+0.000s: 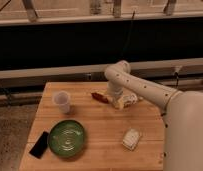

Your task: Place the pepper on the white sponge

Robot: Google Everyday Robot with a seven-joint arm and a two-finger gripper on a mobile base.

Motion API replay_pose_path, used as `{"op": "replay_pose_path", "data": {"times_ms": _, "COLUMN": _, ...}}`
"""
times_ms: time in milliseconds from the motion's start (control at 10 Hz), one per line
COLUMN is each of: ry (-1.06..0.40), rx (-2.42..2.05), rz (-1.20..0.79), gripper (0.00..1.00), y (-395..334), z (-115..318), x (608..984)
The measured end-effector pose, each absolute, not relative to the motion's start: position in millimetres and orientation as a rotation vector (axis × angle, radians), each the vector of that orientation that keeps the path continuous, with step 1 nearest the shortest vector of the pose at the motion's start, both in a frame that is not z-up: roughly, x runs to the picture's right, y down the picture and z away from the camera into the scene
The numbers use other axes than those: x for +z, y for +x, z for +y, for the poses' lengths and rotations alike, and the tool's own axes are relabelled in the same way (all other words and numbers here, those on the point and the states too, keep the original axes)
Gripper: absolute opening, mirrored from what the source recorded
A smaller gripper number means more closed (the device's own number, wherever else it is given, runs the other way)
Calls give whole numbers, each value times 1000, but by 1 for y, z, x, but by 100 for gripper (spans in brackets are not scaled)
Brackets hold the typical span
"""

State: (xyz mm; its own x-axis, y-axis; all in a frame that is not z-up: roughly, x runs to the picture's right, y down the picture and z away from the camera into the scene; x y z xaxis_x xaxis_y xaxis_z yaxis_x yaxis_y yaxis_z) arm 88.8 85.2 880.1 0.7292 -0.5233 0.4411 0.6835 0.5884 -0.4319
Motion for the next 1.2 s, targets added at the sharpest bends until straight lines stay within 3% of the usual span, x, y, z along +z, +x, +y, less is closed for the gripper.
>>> {"op": "replay_pose_path", "data": {"times_ms": 600, "ry": -636, "rx": -982, "rz": -409, "gripper": 80, "y": 21, "z": 78, "x": 888}}
{"op": "replay_pose_path", "data": {"times_ms": 1200, "ry": -635, "rx": -1129, "rz": -498, "gripper": 80, "y": 3, "z": 63, "x": 912}}
